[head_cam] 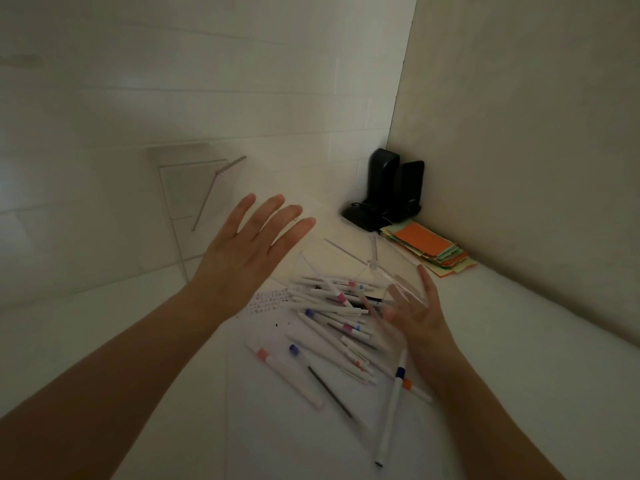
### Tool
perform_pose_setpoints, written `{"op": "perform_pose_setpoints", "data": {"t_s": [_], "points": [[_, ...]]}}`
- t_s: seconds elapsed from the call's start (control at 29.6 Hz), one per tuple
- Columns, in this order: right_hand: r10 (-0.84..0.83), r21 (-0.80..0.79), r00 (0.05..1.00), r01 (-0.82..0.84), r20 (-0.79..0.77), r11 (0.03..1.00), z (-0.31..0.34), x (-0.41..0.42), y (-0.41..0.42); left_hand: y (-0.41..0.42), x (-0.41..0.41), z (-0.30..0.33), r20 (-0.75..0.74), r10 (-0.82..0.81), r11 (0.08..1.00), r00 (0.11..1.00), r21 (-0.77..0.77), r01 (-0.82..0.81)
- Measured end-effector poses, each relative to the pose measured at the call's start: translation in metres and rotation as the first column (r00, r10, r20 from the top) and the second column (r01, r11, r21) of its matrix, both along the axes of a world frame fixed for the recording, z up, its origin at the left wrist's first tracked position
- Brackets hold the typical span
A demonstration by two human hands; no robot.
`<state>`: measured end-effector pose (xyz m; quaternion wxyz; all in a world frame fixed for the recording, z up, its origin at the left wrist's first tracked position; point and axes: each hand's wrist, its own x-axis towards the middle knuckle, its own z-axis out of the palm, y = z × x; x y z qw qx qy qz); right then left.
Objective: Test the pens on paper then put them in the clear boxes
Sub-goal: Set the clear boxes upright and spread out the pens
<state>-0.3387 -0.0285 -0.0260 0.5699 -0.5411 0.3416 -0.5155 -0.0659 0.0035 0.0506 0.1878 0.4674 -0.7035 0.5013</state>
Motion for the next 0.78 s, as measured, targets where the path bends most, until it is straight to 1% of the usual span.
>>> {"op": "perform_pose_setpoints", "data": {"t_s": [0.1, 0.24, 0.3, 0.37, 0.44, 0.51, 0.54, 0.61, 0.64, 0.68, 0.71, 0.74, 0.78], "points": [[0.005, -0.021, 1.000, -0.005, 0.016, 1.000, 0.007, 0.003, 0.000, -0.002, -0.003, 0.004, -0.027, -0.022, 0.998, 0.999, -0.058, 0.021], [-0.026, -0.052, 0.996, 0.031, 0.085, 0.998, 0.024, 0.009, 0.000, -0.009, -0.019, 0.005, -0.187, -0.076, 0.991, 0.979, -0.124, 0.053], [-0.044, -0.088, 0.996, 0.050, 0.075, 0.995, 0.035, 0.017, -0.001, -0.013, -0.030, 0.004, -0.301, -0.092, 0.994, 0.949, -0.077, 0.072], [-0.064, -0.145, 0.997, 0.069, 0.037, 0.987, 0.047, 0.030, -0.001, -0.015, -0.042, 0.004, -0.437, -0.091, 0.994, 0.895, 0.017, 0.110], [-0.082, -0.194, 0.996, 0.084, 0.019, 0.978, 0.062, 0.044, 0.000, -0.019, -0.049, 0.005, -0.576, -0.096, 0.982, 0.812, 0.078, 0.172], [-0.090, -0.209, 0.996, 0.094, 0.028, 0.973, 0.073, 0.057, -0.003, -0.025, -0.050, 0.005, -0.707, -0.098, 0.968, 0.700, 0.096, 0.233], [-0.083, -0.215, 0.996, 0.084, 0.010, 0.973, 0.077, 0.064, -0.006, -0.027, -0.050, 0.005, -0.776, -0.101, 0.957, 0.623, 0.096, 0.275], [-0.073, -0.234, 0.994, 0.052, -0.083, 0.971, 0.081, 0.081, -0.012, -0.030, -0.049, 0.004, -0.901, -0.083, 0.922, 0.427, 0.094, 0.376], [-0.085, -0.241, 0.988, 0.052, -0.129, 0.969, 0.083, 0.091, -0.016, -0.032, -0.049, 0.003, -0.940, -0.058, 0.903, 0.336, 0.094, 0.418], [-0.115, -0.247, 0.980, 0.072, -0.162, 0.966, 0.083, 0.101, -0.022, -0.034, -0.047, 0.002, -0.963, -0.034, 0.889, 0.267, 0.093, 0.449], [-0.152, -0.251, 0.971, 0.103, -0.184, 0.962, 0.084, 0.111, -0.028, -0.037, -0.043, 0.001, -0.975, -0.013, 0.877, 0.222, 0.096, 0.470], [-0.182, -0.252, 0.963, 0.129, -0.201, 0.959, 0.086, 0.119, -0.033, -0.039, -0.036, -0.002, -0.981, 0.016, 0.866, 0.196, 0.112, 0.487], [-0.197, -0.251, 0.956, 0.140, -0.216, 0.958, 0.087, 0.127, -0.039, -0.040, -0.028, -0.005, -0.980, 0.062, 0.854, 0.191, 0.151, 0.498]]}}
